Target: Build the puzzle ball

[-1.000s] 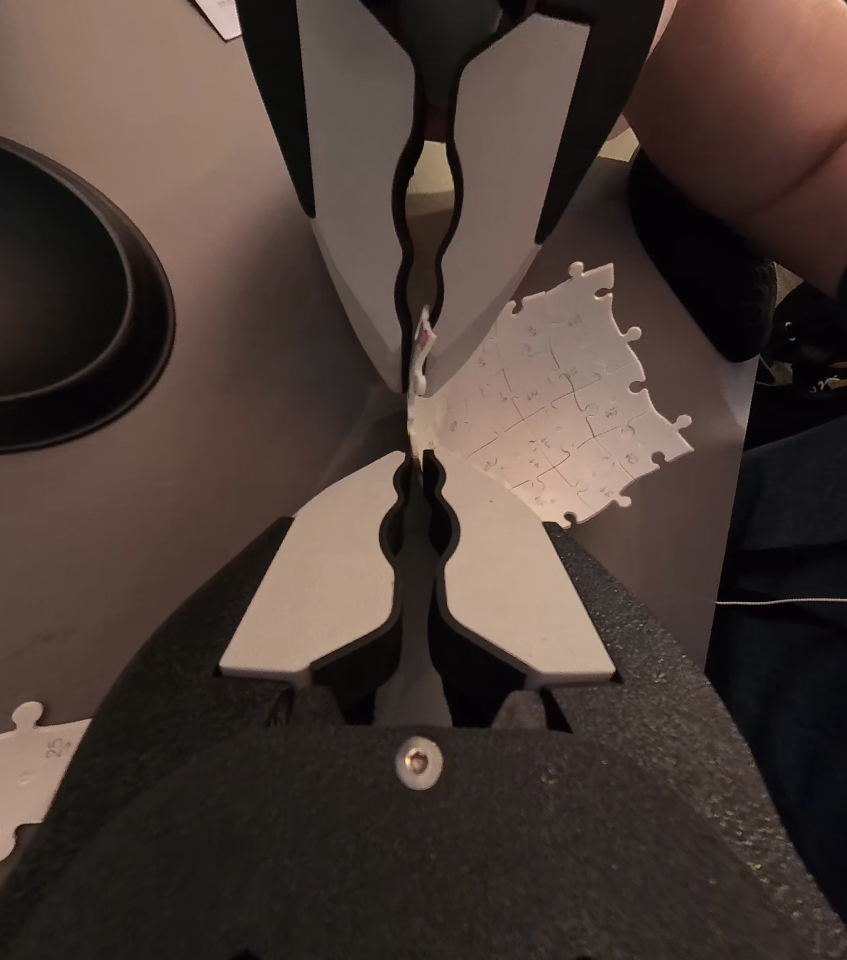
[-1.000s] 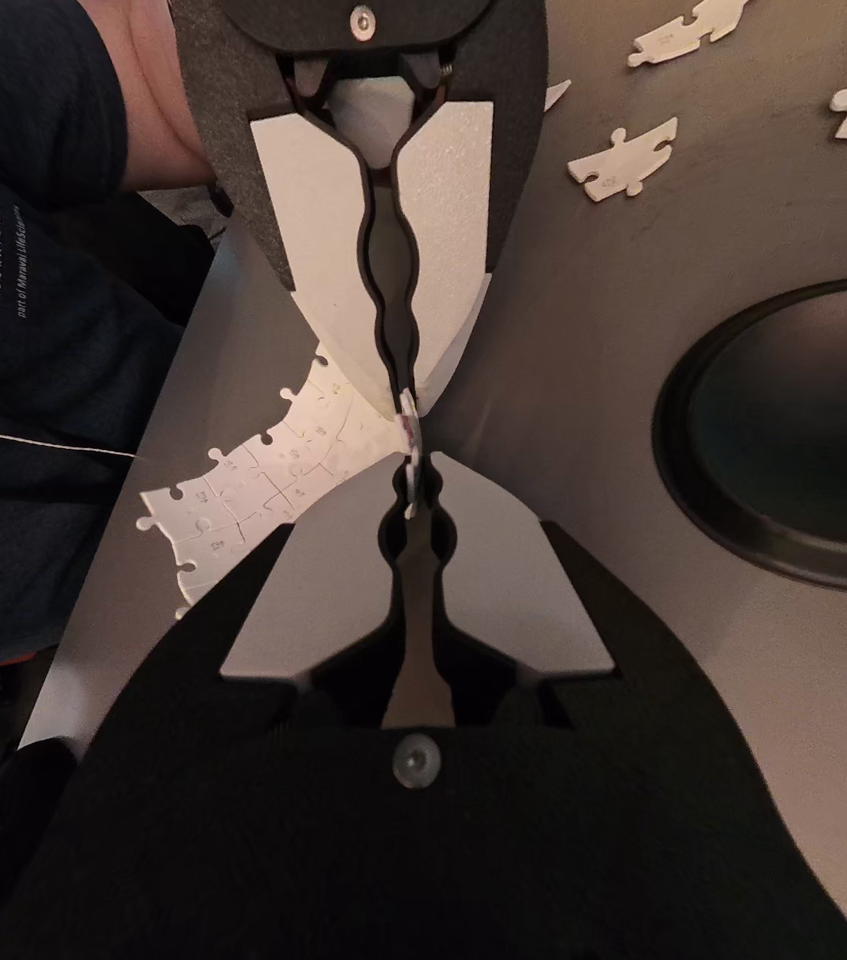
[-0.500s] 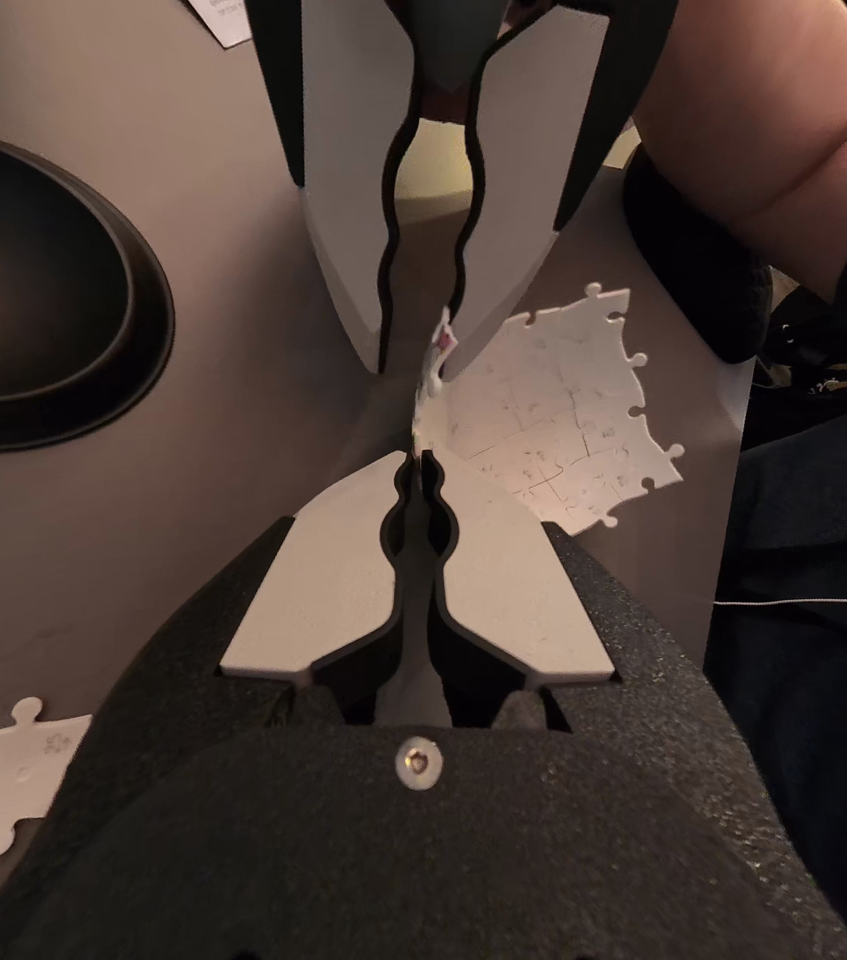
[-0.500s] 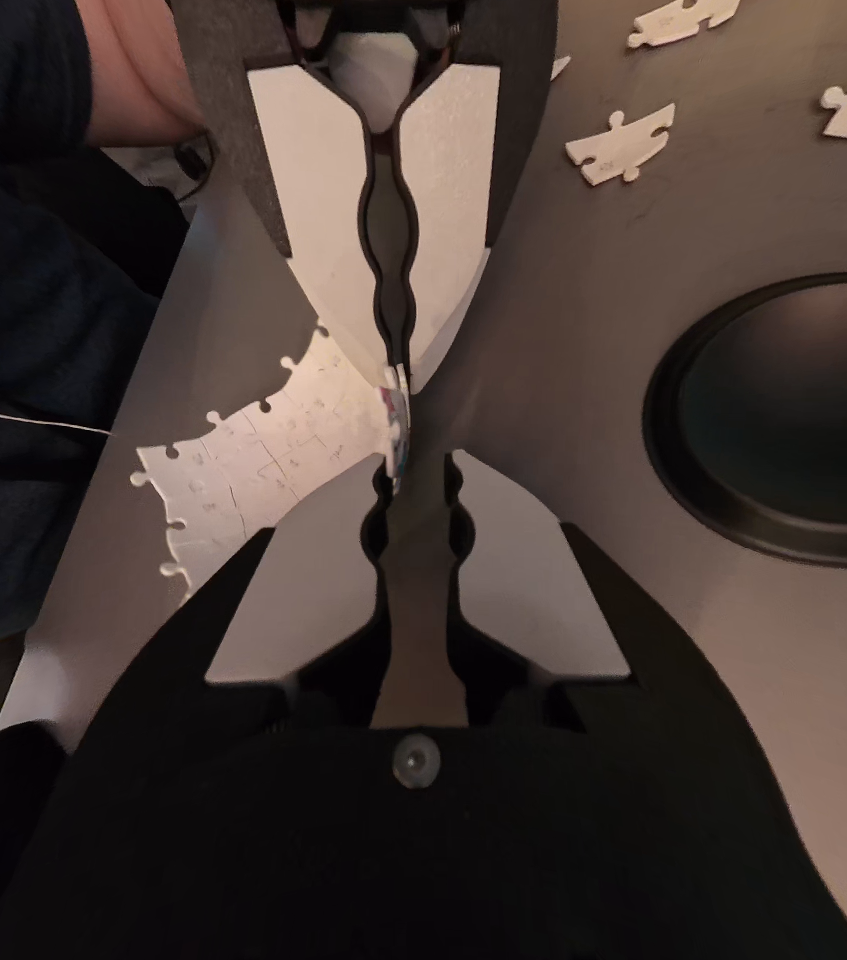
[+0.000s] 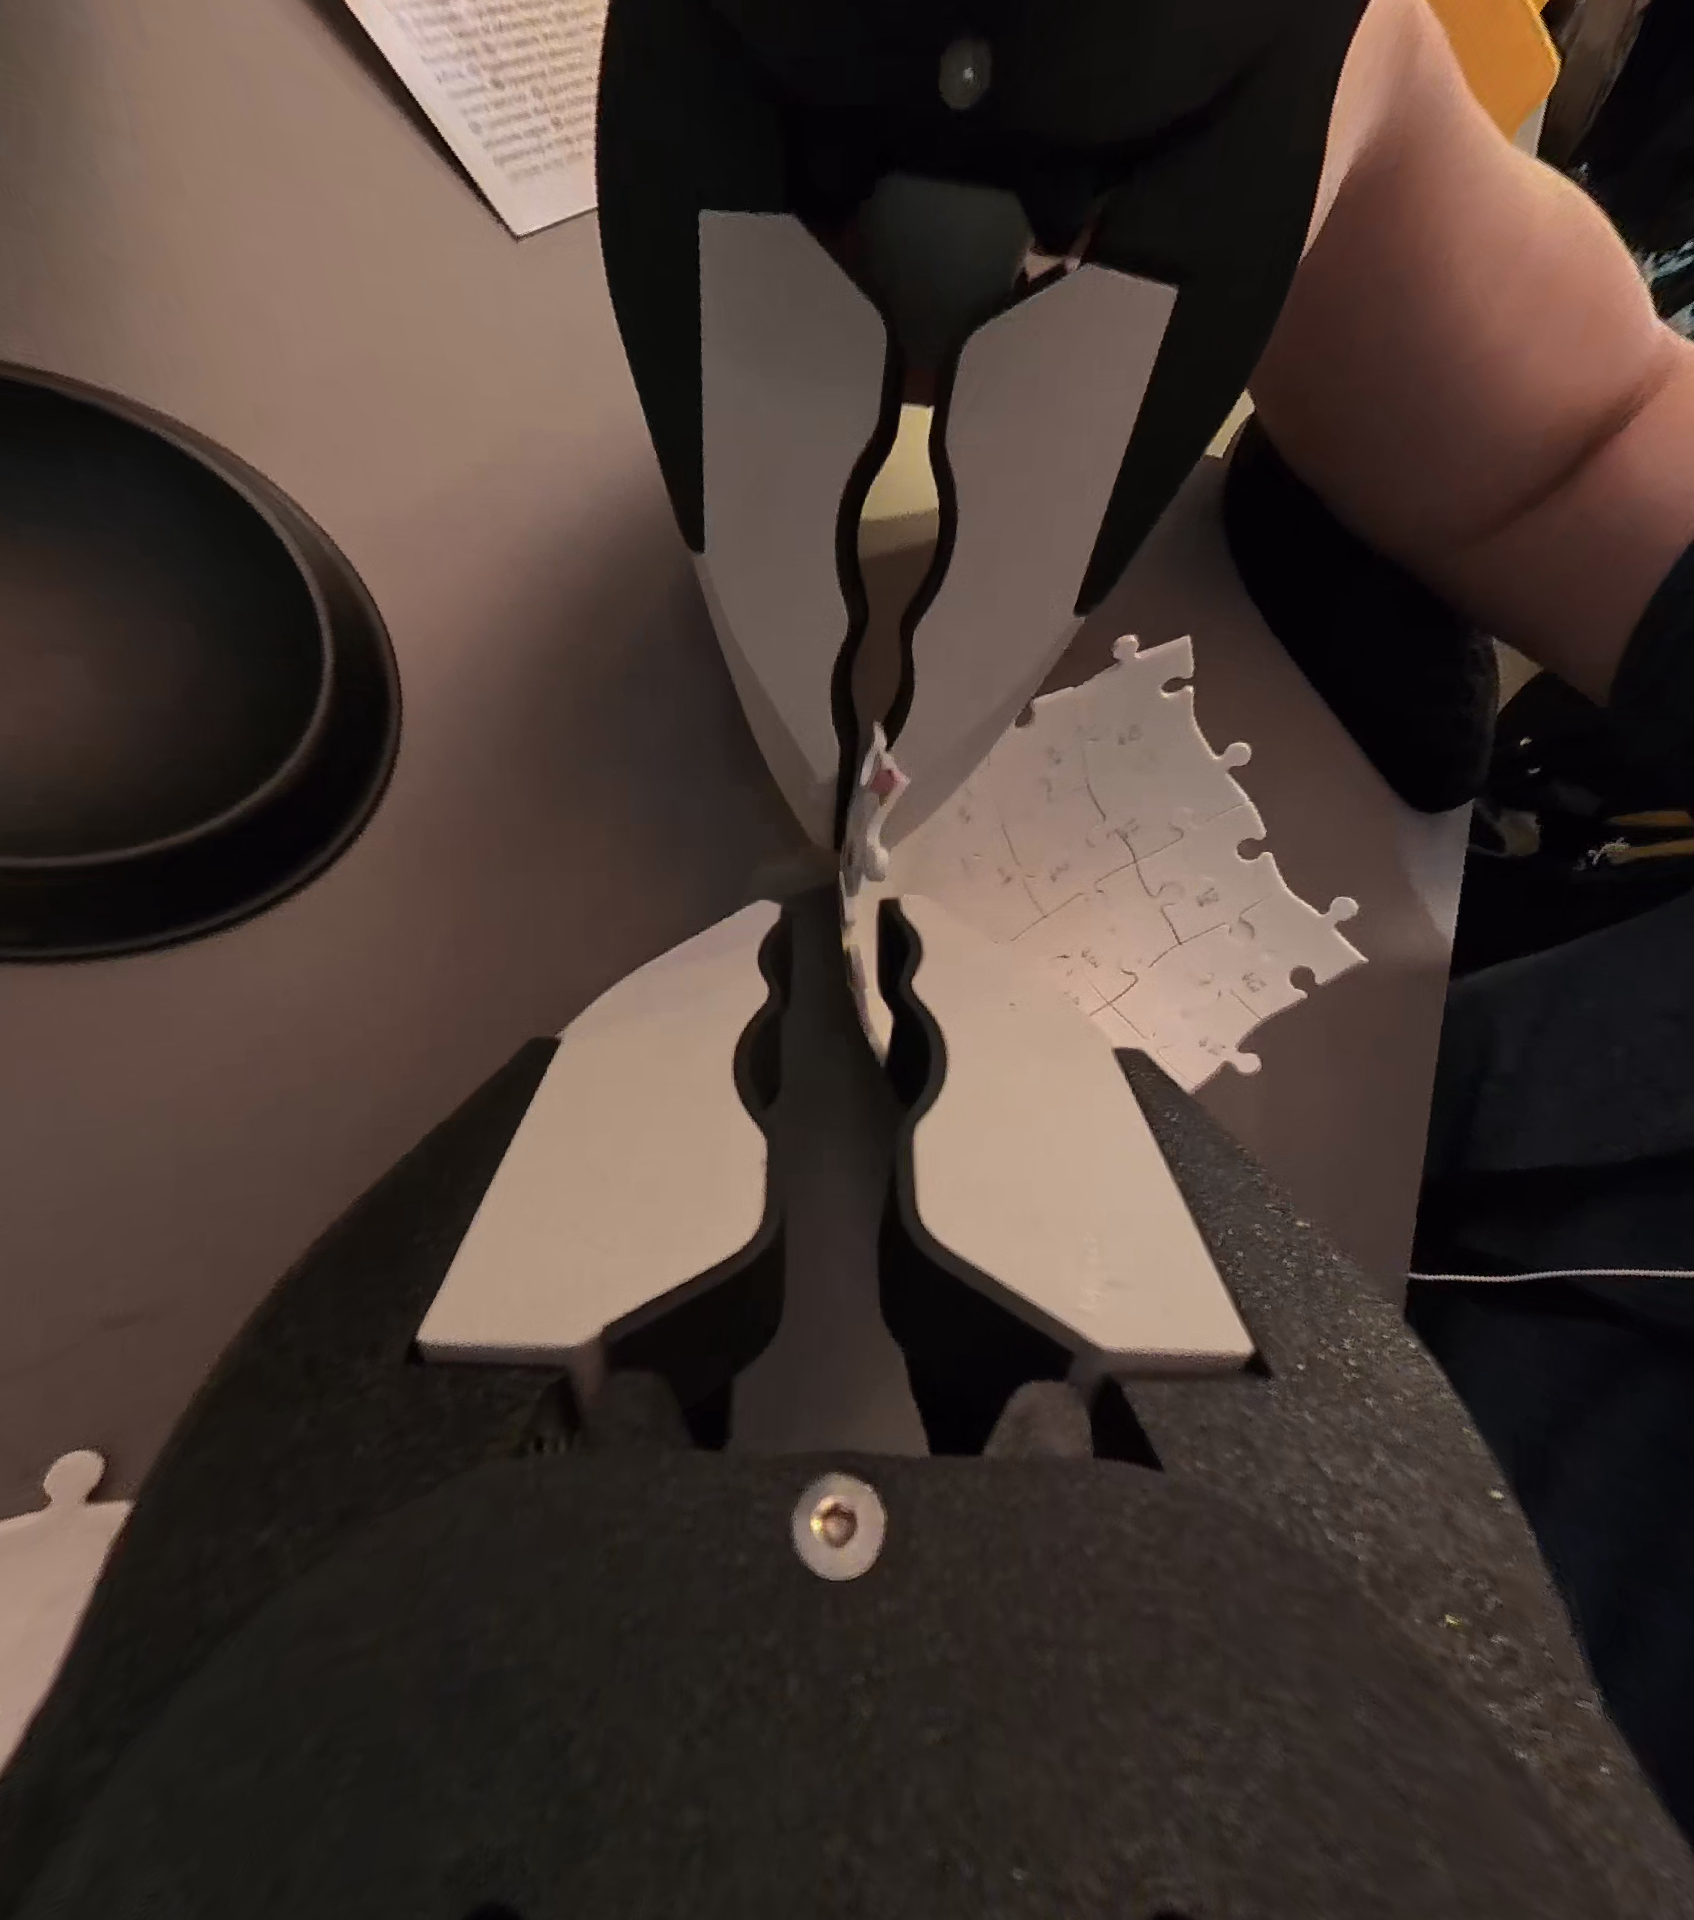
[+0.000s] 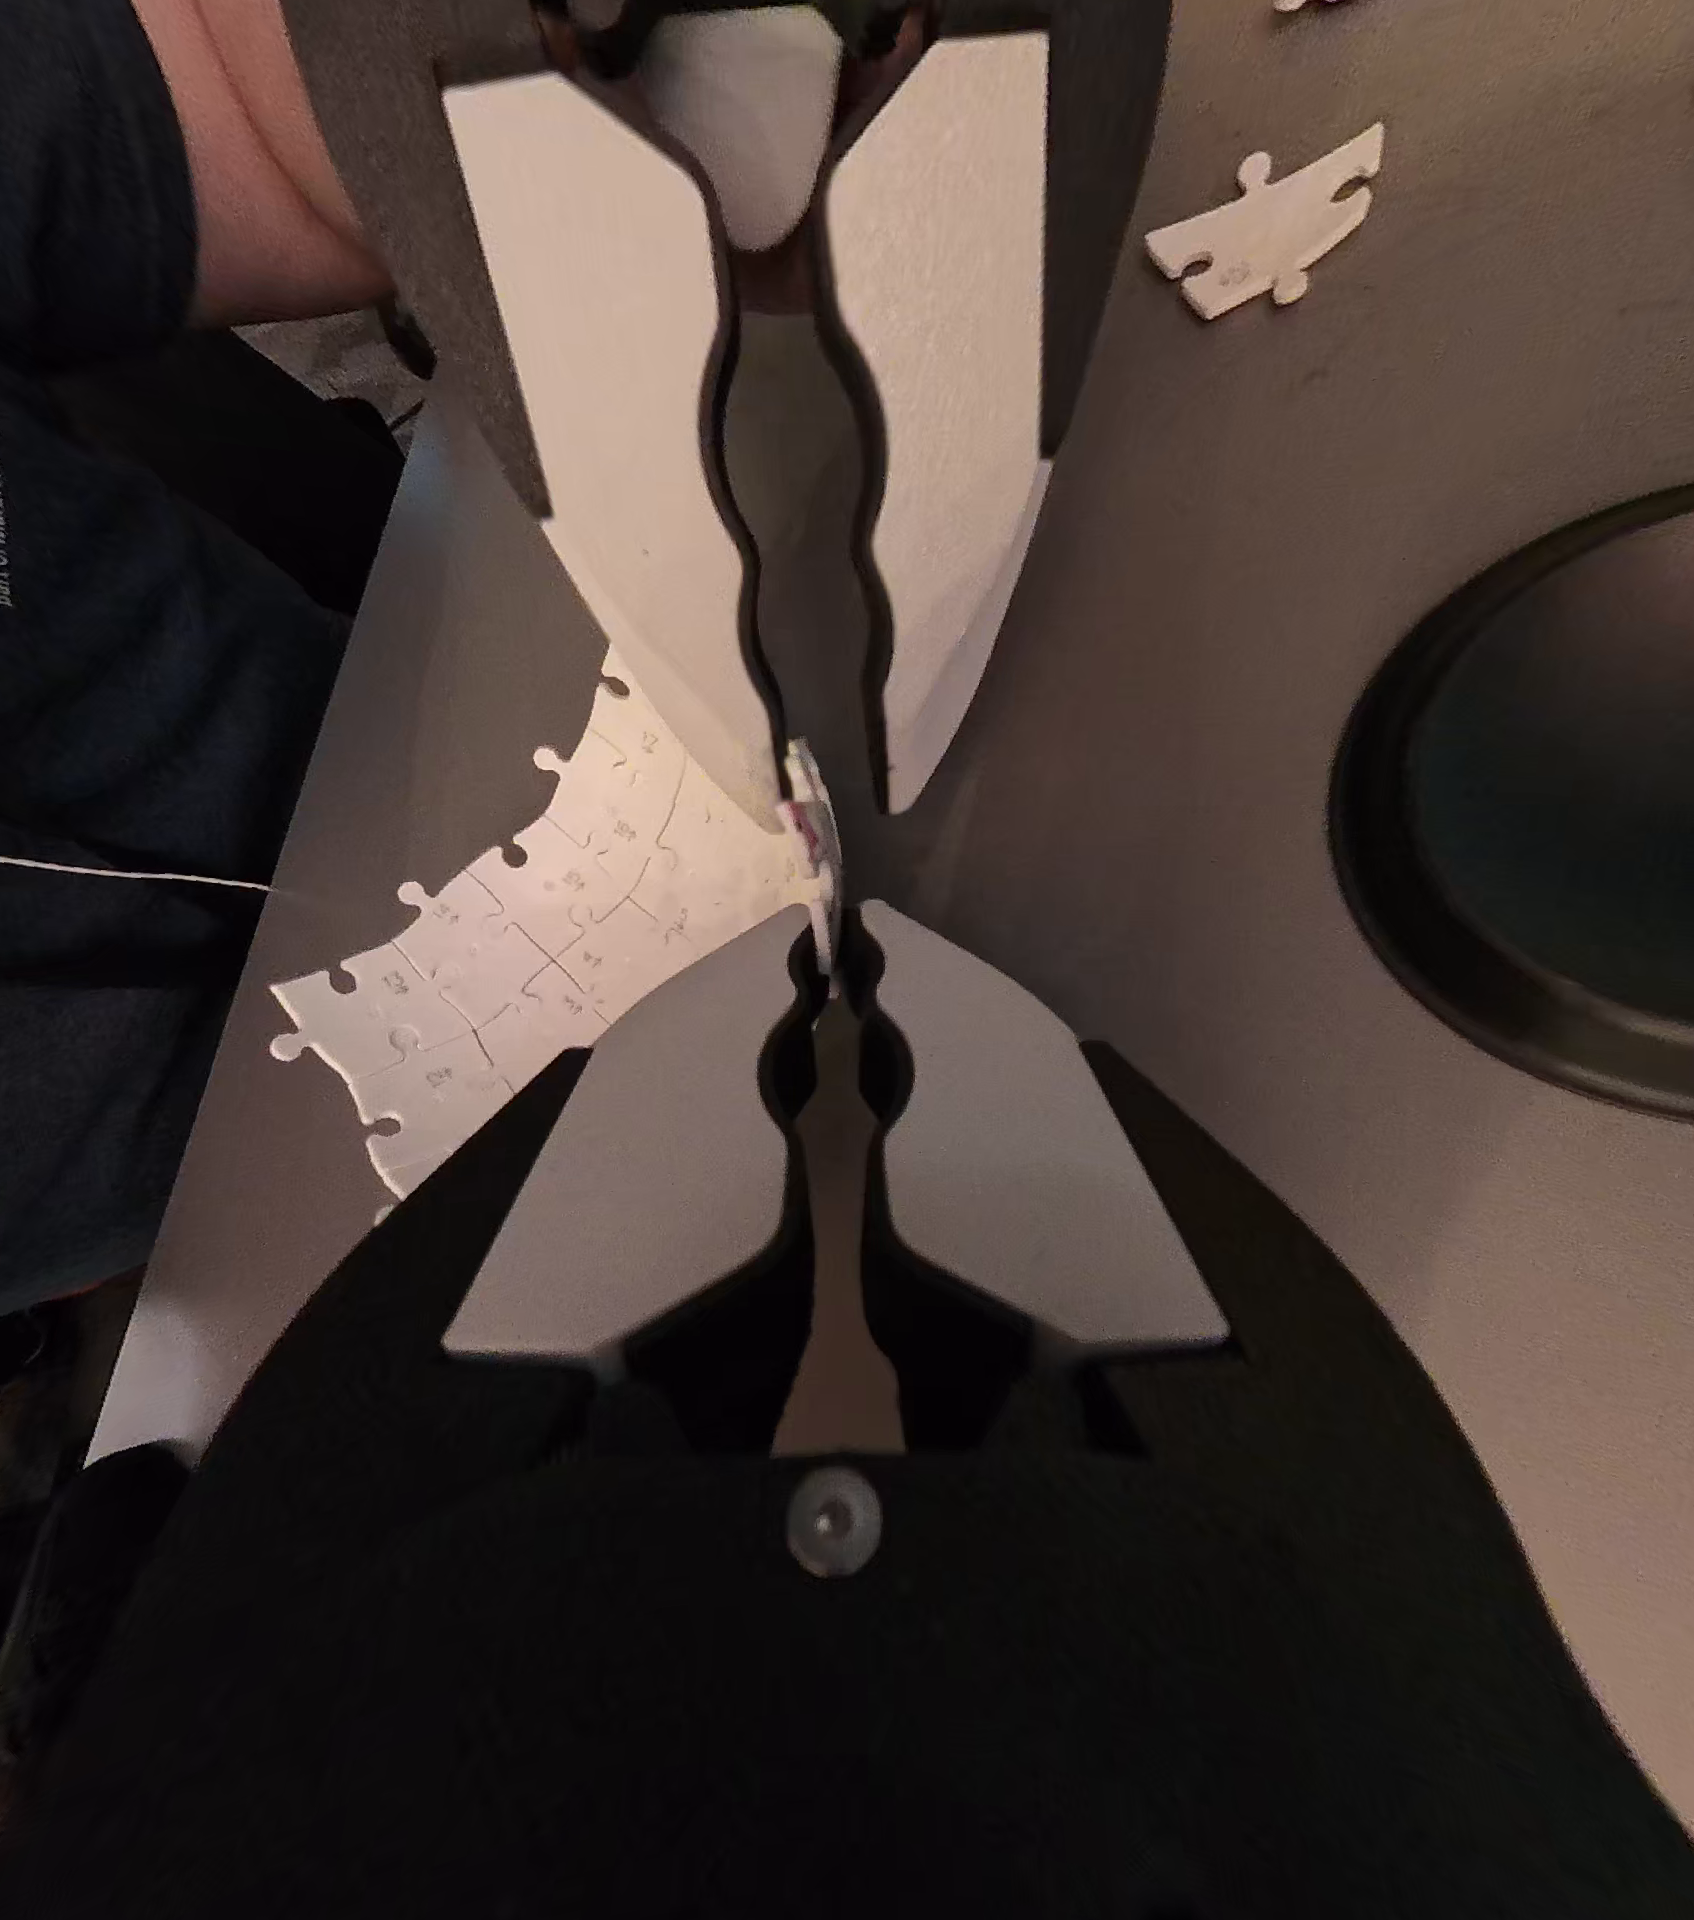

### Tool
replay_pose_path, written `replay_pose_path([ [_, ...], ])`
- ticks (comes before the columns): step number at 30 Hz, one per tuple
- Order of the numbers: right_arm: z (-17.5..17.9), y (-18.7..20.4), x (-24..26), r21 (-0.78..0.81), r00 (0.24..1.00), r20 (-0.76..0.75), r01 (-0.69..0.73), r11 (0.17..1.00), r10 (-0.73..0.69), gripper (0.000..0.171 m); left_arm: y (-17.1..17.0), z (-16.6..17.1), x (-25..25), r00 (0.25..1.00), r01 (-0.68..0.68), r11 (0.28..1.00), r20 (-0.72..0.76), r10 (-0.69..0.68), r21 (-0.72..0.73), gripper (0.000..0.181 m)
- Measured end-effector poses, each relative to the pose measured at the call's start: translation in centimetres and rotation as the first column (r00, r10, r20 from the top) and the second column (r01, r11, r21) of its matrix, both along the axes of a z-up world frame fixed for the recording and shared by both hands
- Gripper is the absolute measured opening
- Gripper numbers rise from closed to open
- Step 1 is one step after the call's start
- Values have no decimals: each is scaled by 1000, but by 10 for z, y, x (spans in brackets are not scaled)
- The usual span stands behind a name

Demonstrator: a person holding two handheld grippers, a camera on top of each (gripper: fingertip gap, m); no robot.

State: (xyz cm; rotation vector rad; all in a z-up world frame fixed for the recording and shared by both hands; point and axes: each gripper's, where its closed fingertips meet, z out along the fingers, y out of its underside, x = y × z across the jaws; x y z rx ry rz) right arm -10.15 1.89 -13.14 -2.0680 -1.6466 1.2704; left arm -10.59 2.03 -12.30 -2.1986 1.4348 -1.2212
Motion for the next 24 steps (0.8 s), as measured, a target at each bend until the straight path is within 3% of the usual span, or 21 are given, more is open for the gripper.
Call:
replay_pose_path([
  [4,-3,2,1,29,999,37,17,999,-18,4,0,-4,4,999,15,998,-30,-13,63,2],
  [18,-3,0,2,32,999,47,11,999,-12,5,0,-5,3,1000,5,999,-16,-4,43,2],
  [24,1,4,6,34,999,29,28,999,-29,16,2,-5,-2,1000,-13,999,-20,14,51,21],
])
